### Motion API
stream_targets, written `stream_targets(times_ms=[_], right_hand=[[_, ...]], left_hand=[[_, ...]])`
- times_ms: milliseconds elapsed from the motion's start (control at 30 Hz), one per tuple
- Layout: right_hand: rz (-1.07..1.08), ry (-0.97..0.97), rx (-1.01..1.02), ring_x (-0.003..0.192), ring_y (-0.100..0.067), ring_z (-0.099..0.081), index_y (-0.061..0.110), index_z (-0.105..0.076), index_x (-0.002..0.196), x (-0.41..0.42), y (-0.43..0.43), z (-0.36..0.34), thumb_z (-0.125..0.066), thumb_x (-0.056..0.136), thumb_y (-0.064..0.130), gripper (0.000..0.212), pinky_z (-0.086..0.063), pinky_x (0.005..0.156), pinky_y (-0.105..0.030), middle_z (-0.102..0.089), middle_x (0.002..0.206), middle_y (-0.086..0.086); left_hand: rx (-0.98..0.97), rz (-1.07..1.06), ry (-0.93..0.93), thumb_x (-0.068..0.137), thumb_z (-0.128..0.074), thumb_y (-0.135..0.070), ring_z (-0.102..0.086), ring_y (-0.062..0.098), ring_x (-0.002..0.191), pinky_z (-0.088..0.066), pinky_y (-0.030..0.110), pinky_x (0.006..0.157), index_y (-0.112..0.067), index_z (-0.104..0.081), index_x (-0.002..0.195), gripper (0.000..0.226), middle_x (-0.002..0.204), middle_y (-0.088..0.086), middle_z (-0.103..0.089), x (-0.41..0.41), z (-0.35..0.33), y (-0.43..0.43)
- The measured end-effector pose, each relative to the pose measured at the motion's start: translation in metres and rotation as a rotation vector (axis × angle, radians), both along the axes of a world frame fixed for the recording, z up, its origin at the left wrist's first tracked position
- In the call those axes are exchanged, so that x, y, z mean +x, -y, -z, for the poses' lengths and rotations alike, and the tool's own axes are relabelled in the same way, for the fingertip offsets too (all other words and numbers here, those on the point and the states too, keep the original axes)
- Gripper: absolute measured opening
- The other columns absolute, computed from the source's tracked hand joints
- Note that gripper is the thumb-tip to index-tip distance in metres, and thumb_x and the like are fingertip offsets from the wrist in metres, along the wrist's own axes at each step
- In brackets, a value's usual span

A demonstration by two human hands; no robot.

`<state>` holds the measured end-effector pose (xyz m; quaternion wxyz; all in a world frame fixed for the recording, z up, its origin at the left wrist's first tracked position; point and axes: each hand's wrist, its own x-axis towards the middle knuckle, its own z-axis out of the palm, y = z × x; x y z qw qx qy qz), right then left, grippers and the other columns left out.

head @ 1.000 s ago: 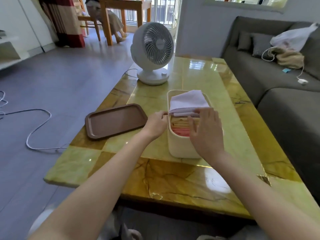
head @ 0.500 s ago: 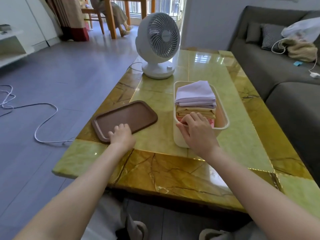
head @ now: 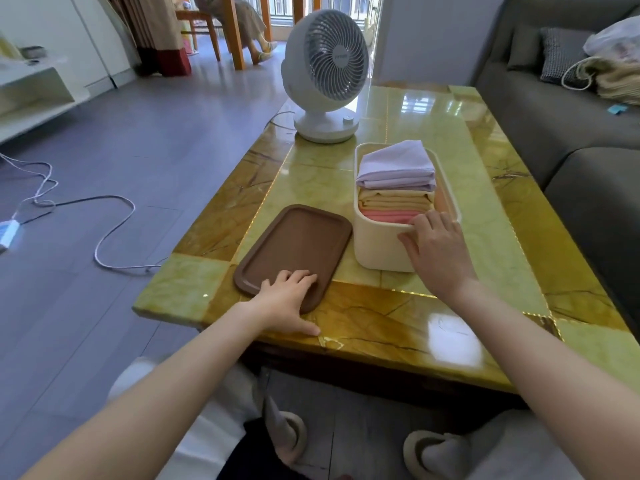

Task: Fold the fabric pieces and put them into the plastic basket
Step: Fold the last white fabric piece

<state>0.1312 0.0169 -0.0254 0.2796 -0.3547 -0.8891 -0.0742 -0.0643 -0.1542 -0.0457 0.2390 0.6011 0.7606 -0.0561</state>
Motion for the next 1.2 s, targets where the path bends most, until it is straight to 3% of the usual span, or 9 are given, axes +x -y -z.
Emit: stream_targets(times_ms=[133, 233, 400, 500, 600, 767, 833, 967, 1200], right_hand=[[0.004, -0.011, -0.013, 0.089, -0.038, -0.055, 0.001, -0.057, 0.094, -0.001, 0.004, 0.0, -0.063, 0.086, 0.016, 0.017, -0.042, 0.08, -0.044, -0.059, 0.094, -0.02], [0.009, -0.014, -0.03, 0.091, -0.039, -0.054, 0.0, -0.057, 0.096, 0.001, 0.007, -0.001, -0.062, 0.086, 0.012, 0.016, -0.039, 0.082, -0.044, -0.059, 0.096, -0.021], [-0.01, -0.025, -0.061, 0.094, -0.038, -0.054, 0.001, -0.058, 0.098, 0.011, 0.013, -0.003, -0.06, 0.087, 0.011, 0.015, -0.035, 0.085, -0.04, -0.06, 0.098, -0.019], [-0.041, -0.043, -0.089, 0.09, -0.036, -0.056, 0.002, -0.06, 0.094, 0.016, 0.016, -0.01, -0.063, 0.084, 0.01, 0.012, -0.042, 0.082, -0.042, -0.063, 0.093, -0.017], [-0.07, -0.034, -0.111, 0.087, -0.034, -0.057, 0.005, -0.061, 0.089, 0.021, 0.017, -0.013, -0.064, 0.082, 0.01, 0.009, -0.044, 0.08, -0.041, -0.063, 0.089, -0.013], [-0.133, -0.022, -0.168, 0.088, -0.036, -0.057, 0.004, -0.059, 0.091, 0.03, 0.024, -0.016, -0.061, 0.076, -0.001, 0.016, -0.046, 0.08, -0.042, -0.061, 0.091, -0.015], [-0.179, -0.072, -0.173, 0.091, -0.036, -0.057, 0.001, -0.056, 0.098, 0.035, 0.029, -0.016, -0.059, 0.074, -0.006, 0.026, -0.048, 0.08, -0.042, -0.058, 0.098, -0.017], [-0.098, -0.359, -0.139, 0.103, -0.025, -0.047, 0.01, -0.042, 0.112, 0.052, 0.031, -0.025, -0.06, 0.075, -0.01, 0.046, -0.044, 0.091, -0.031, -0.051, 0.109, -0.017], [-0.09, -0.094, -0.387, 0.143, -0.024, -0.024, 0.001, -0.033, 0.141, 0.054, 0.02, -0.034, -0.051, 0.089, -0.002, 0.055, -0.022, 0.118, -0.033, -0.034, 0.149, -0.013]], left_hand=[[-0.001, 0.135, -0.177, 0.076, -0.071, -0.047, -0.01, 0.03, 0.142, -0.021, 0.057, 0.109, -0.025, -0.004, 0.151, 0.103, 0.157, -0.001, -0.006, 0.017, 0.009, 0.021], [0.146, 0.241, -0.352, 0.085, -0.065, -0.033, -0.029, 0.028, 0.13, -0.037, 0.043, 0.099, -0.021, -0.015, 0.149, 0.082, 0.146, 0.004, -0.025, 0.023, 0.013, 0.034], [0.363, 0.367, -0.309, 0.086, -0.062, -0.019, -0.05, 0.026, 0.112, -0.047, 0.037, 0.088, -0.016, -0.044, 0.135, 0.052, 0.126, 0.006, -0.046, 0.017, -0.007, 0.041], [0.655, 0.166, -0.245, 0.08, -0.066, -0.007, -0.058, 0.028, 0.098, -0.051, 0.041, 0.082, -0.009, -0.059, 0.11, 0.031, 0.109, 0.008, -0.056, 0.01, -0.037, 0.025], [0.916, -0.148, -0.162, 0.089, -0.059, -0.01, -0.058, 0.027, 0.092, -0.05, 0.036, 0.078, -0.004, -0.054, 0.109, 0.022, 0.11, 0.01, -0.053, 0.013, -0.08, -0.007], [1.121, -0.174, -0.213, 0.089, -0.056, -0.004, -0.056, 0.029, 0.096, -0.047, 0.034, 0.073, -0.001, -0.054, 0.111, 0.022, 0.111, 0.015, -0.055, 0.042, -0.119, -0.069], [1.12, -0.023, -0.205, 0.087, -0.057, -0.004, -0.056, 0.03, 0.097, -0.05, 0.037, 0.077, -0.003, -0.057, 0.109, 0.022, 0.11, 0.014, -0.057, 0.065, -0.121, -0.089], [0.854, 0.263, -0.308, 0.093, -0.055, -0.03, -0.054, 0.022, 0.103, -0.046, 0.031, 0.083, -0.012, -0.056, 0.112, 0.025, 0.108, 0.003, -0.063, 0.112, -0.097, -0.112], [0.828, 0.397, -0.37, 0.096, -0.047, -0.034, -0.052, 0.021, 0.102, -0.044, 0.03, 0.089, -0.011, -0.052, 0.124, 0.036, 0.115, 0.001, -0.064, 0.116, -0.076, -0.119]])
